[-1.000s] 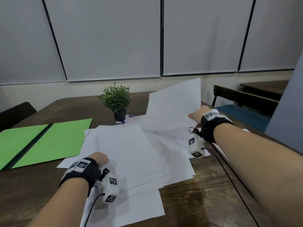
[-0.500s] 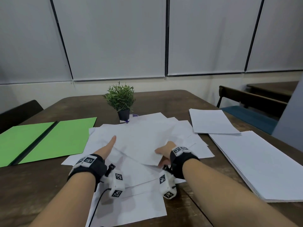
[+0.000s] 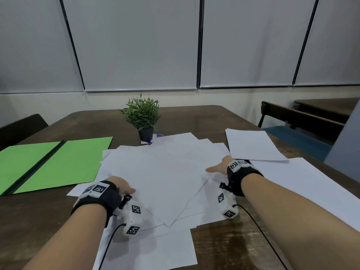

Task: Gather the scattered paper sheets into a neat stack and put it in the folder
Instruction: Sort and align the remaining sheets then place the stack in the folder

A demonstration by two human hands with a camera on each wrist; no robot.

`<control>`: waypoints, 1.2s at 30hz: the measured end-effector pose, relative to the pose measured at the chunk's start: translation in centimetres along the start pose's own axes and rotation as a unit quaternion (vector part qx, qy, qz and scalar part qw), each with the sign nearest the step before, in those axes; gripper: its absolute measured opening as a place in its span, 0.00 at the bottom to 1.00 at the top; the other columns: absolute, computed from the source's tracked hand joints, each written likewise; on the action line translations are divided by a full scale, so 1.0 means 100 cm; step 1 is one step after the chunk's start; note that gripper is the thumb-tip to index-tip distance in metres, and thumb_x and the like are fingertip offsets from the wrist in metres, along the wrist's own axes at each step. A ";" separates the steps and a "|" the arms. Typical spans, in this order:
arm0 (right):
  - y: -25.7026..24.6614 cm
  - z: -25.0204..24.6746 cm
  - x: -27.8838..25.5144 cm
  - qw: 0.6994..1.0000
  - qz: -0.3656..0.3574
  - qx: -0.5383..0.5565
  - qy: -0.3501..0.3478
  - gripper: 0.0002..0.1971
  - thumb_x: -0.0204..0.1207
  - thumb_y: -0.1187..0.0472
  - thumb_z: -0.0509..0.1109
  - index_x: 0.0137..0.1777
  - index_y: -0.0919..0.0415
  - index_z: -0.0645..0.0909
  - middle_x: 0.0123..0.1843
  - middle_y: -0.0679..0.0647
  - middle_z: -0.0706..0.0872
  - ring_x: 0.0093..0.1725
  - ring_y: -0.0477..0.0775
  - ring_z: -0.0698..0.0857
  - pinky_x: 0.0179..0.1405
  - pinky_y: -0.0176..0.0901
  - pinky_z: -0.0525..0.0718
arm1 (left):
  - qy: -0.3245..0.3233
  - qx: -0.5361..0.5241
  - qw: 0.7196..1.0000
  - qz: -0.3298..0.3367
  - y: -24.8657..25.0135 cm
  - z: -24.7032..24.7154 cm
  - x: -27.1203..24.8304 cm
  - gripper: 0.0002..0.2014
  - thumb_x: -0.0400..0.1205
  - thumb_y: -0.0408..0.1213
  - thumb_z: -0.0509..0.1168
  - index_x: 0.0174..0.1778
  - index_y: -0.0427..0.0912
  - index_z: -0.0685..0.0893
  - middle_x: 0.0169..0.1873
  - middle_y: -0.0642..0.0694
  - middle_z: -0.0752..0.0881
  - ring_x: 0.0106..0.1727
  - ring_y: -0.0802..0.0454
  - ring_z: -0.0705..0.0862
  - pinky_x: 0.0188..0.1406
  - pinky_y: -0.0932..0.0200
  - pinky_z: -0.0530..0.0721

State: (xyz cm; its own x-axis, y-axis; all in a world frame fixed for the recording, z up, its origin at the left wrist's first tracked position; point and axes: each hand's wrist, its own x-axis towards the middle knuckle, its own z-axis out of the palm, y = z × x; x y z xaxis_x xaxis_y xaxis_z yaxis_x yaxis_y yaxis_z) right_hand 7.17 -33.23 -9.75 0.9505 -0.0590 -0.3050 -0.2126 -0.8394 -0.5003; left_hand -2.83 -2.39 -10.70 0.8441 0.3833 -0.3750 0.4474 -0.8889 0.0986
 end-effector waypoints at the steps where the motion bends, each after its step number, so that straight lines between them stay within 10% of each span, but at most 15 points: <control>1: -0.001 0.004 0.007 1.000 0.003 0.013 -0.003 0.43 0.66 0.43 0.80 0.77 0.57 0.66 0.72 0.58 0.77 0.56 0.59 0.78 0.36 0.38 0.76 | -0.001 0.001 1.000 0.002 -0.002 0.000 0.002 0.28 0.89 0.53 0.44 0.77 0.37 0.69 0.78 0.41 0.69 0.78 0.46 0.67 0.73 0.59 0.64; 5: 0.000 0.025 0.070 0.999 0.003 -0.032 0.015 0.52 0.28 0.32 0.82 0.58 0.53 0.81 0.50 0.53 0.88 0.50 0.63 0.87 0.50 0.55 0.88 | -0.010 0.016 1.000 0.006 -0.006 0.000 0.004 0.27 0.89 0.52 0.45 0.76 0.37 0.72 0.76 0.41 0.72 0.77 0.46 0.69 0.72 0.60 0.65; 8: -0.006 0.028 0.069 0.999 -0.002 -0.040 0.012 0.32 0.49 0.36 0.79 0.51 0.55 0.83 0.49 0.56 0.89 0.47 0.63 0.88 0.51 0.53 0.88 | -0.014 0.071 0.997 0.018 -0.006 0.001 0.004 0.27 0.89 0.52 0.45 0.76 0.37 0.71 0.76 0.41 0.71 0.77 0.46 0.69 0.73 0.59 0.65; 11: -0.010 0.022 0.057 0.998 0.008 -0.067 0.013 0.41 0.45 0.35 0.79 0.60 0.54 0.83 0.57 0.57 0.87 0.55 0.65 0.85 0.58 0.54 0.84 | -0.034 0.134 0.990 0.031 -0.005 0.000 0.004 0.27 0.89 0.52 0.46 0.76 0.37 0.71 0.76 0.42 0.71 0.77 0.46 0.69 0.73 0.59 0.65; 15: -0.013 0.007 0.040 0.997 -0.020 -0.078 0.012 0.38 0.66 0.41 0.74 0.74 0.58 0.73 0.71 0.57 0.79 0.69 0.63 0.78 0.69 0.48 0.77 | -0.045 0.169 0.984 0.036 -0.004 -0.002 0.001 0.27 0.89 0.53 0.46 0.76 0.38 0.72 0.76 0.42 0.72 0.77 0.46 0.70 0.72 0.60 0.65; 22: -0.038 -0.028 0.025 0.990 -0.132 -0.029 0.041 0.22 0.62 0.45 0.75 0.54 0.53 0.83 0.53 0.54 0.88 0.52 0.60 0.87 0.59 0.52 0.85 | -0.032 0.118 0.992 0.019 -0.006 -0.001 -0.002 0.27 0.89 0.51 0.45 0.75 0.36 0.72 0.75 0.39 0.72 0.76 0.45 0.70 0.71 0.59 0.66; 27: -0.054 -0.067 0.010 0.979 -0.144 0.044 0.139 0.22 0.74 0.56 0.74 0.66 0.63 0.79 0.59 0.60 0.84 0.57 0.62 0.84 0.53 0.43 0.79 | 0.023 0.042 0.999 0.005 -0.016 0.003 -0.002 0.18 0.91 0.39 0.44 0.69 0.35 0.72 0.75 0.36 0.72 0.75 0.42 0.72 0.72 0.54 0.67; 36: -0.049 -0.093 0.008 0.888 -0.139 0.352 0.262 0.17 0.76 0.60 0.70 0.64 0.62 0.79 0.54 0.58 0.85 0.56 0.64 0.85 0.59 0.61 0.84 | 0.043 0.010 0.998 0.034 -0.024 0.019 0.011 0.20 0.86 0.26 0.51 0.74 0.31 0.69 0.72 0.34 0.74 0.72 0.39 0.75 0.70 0.52 0.69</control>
State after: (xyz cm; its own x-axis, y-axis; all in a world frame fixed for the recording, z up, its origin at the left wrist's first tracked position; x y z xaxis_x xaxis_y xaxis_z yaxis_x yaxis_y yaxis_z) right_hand 11.06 -34.24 -0.01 0.9241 -0.3005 0.2362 0.1335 -0.3254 -0.9361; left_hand -3.50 -0.32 -13.15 0.8953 0.3405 -0.2873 0.3822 -0.9184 0.1024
